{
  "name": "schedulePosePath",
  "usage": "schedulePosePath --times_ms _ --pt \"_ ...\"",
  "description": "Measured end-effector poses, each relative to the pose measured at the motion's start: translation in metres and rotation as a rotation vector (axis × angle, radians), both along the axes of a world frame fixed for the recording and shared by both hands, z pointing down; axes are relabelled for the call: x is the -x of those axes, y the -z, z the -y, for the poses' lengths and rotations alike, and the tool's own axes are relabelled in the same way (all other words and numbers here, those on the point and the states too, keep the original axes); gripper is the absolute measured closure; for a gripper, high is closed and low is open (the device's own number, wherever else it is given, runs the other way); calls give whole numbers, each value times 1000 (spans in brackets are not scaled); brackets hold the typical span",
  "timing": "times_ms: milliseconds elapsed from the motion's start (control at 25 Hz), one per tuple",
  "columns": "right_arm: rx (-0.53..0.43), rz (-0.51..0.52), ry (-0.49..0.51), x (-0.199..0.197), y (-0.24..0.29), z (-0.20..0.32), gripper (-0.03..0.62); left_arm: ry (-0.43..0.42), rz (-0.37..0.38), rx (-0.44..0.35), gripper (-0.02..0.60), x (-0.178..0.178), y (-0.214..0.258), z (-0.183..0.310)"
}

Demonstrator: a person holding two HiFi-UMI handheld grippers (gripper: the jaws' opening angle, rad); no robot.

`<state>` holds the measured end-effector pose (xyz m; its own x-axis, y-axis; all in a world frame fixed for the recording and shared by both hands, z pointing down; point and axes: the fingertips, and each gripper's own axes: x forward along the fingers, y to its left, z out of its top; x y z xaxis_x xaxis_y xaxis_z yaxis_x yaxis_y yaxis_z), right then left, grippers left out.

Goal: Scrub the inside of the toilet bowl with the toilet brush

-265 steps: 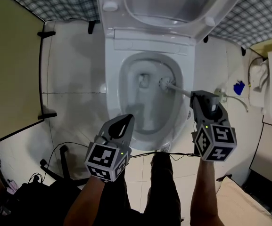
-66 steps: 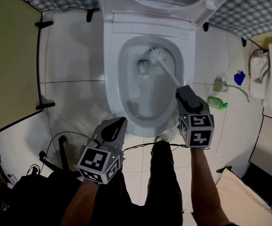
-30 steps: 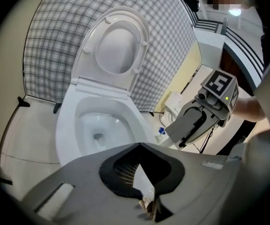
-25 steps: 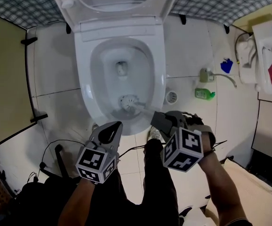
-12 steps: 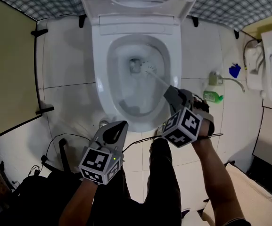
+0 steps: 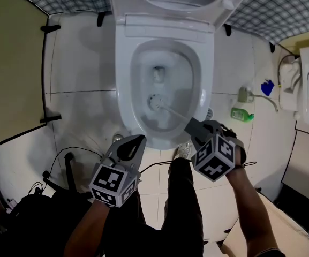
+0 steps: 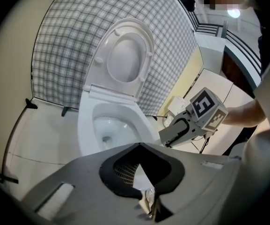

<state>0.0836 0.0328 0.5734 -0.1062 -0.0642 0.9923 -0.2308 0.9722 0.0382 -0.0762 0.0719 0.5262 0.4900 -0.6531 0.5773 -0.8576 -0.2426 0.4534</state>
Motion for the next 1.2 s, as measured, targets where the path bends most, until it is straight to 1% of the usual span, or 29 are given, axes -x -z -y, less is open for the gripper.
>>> schedulePosePath --times_ms 120,240,360,440,520,680,1000,1200 --pt "82 150 -143 20 0 -11 419 -9 7 3 574 -1 -2 0" --pt "141 300 -354 35 3 -5 421 -23 5 1 574 -10 0 3" --pt "147 441 -553 31 10 11 421 -33 0 -6 574 -19 3 7" --pt "139 506 -634 24 17 19 419 -35 5 -10 574 -21 3 11" --pt "137 553 -681 13 25 22 419 -33 8 -12 574 -23 4 14" --pt "139 649 -742 -11 44 26 421 -36 9 -16 574 -36 6 23" --pt "150 965 -925 -63 119 41 421 -77 10 -39 574 -75 21 39" --pt "108 1107 -997 -114 161 48 419 -108 13 -55 574 -109 31 47"
